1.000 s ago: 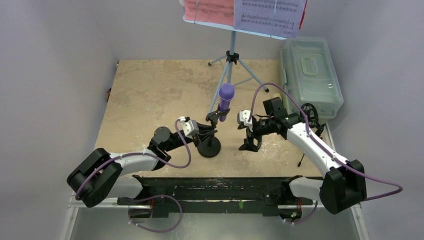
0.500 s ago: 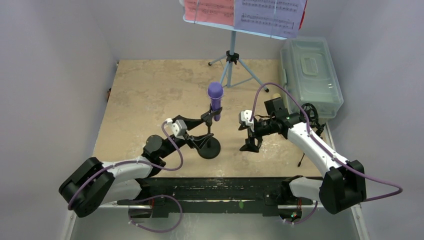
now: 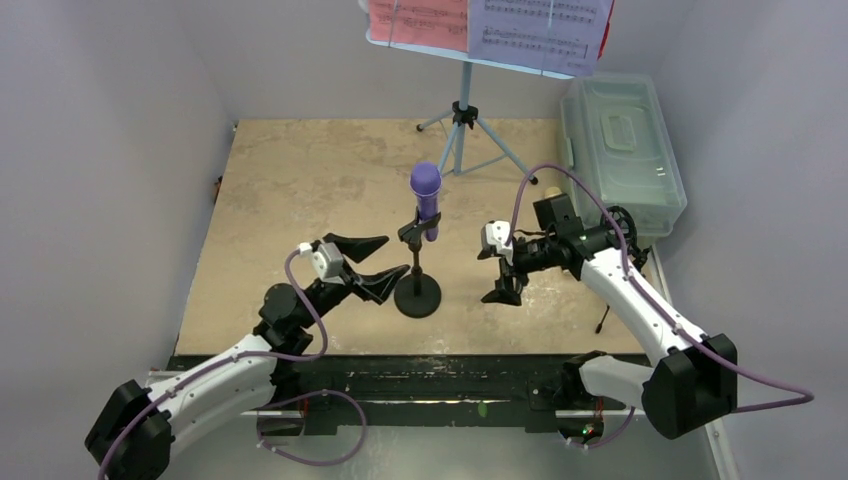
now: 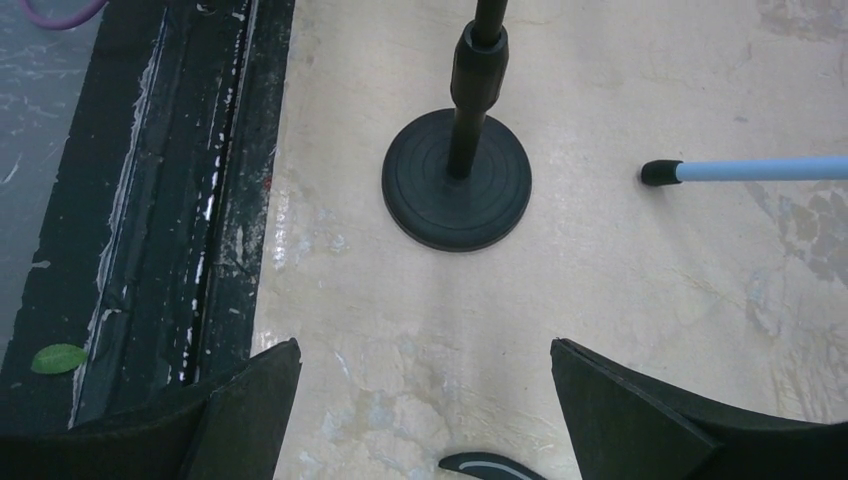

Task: Pack up the instrument practice props
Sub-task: Place the microphone stand with the microphone at the center of the board, then remove the microphone from the microphone stand.

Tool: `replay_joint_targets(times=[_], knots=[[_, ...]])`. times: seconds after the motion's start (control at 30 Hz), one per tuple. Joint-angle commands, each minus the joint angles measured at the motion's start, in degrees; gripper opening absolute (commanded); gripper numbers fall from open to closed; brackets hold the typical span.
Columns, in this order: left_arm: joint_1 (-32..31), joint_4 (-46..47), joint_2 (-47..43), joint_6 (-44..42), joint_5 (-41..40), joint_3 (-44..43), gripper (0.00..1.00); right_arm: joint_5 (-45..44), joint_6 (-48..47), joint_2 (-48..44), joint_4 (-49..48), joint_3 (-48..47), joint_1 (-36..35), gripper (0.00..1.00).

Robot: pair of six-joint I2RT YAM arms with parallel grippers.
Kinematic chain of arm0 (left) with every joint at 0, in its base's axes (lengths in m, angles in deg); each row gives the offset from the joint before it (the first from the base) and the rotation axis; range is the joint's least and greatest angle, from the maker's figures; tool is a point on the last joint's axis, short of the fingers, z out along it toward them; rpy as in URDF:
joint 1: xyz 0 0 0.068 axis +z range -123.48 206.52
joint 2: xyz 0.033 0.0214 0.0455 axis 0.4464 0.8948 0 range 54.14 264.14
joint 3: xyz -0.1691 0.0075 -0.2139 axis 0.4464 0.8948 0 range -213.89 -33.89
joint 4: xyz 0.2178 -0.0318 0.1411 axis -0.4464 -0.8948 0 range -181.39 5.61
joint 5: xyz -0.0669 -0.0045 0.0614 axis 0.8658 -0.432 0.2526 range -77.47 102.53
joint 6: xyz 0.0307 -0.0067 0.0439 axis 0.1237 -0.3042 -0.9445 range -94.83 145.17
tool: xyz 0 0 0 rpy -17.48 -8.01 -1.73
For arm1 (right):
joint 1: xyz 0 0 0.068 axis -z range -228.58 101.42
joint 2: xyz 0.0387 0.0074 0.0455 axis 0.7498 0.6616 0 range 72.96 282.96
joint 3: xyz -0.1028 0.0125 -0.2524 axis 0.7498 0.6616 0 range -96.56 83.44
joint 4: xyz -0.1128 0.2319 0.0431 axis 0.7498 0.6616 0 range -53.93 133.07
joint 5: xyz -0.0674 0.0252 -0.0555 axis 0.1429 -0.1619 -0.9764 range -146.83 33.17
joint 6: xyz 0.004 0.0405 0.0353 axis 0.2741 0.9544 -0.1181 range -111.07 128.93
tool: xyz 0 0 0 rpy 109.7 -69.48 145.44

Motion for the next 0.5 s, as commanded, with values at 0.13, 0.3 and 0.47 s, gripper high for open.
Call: replay_joint_targets(times=[0.13,0.3,0.47], knots=[[-0.08,0.89,-4.36,-1.20,3.45,-0.99,0.73,3.35,-6.41,1.57,9.81,-13.74,0.27,0.99],[-0.14,10.72,-0.69,0.07,6.65,-1.32,0.80,8.13,-7.40,5.89,13.76,-24.25,0.27,0.99],[-0.09,10.16,1.38,-2.16,5.21,-4.30,0.87,12.07,-5.41,9.24,14.64,-31.45,0.21,0.99]])
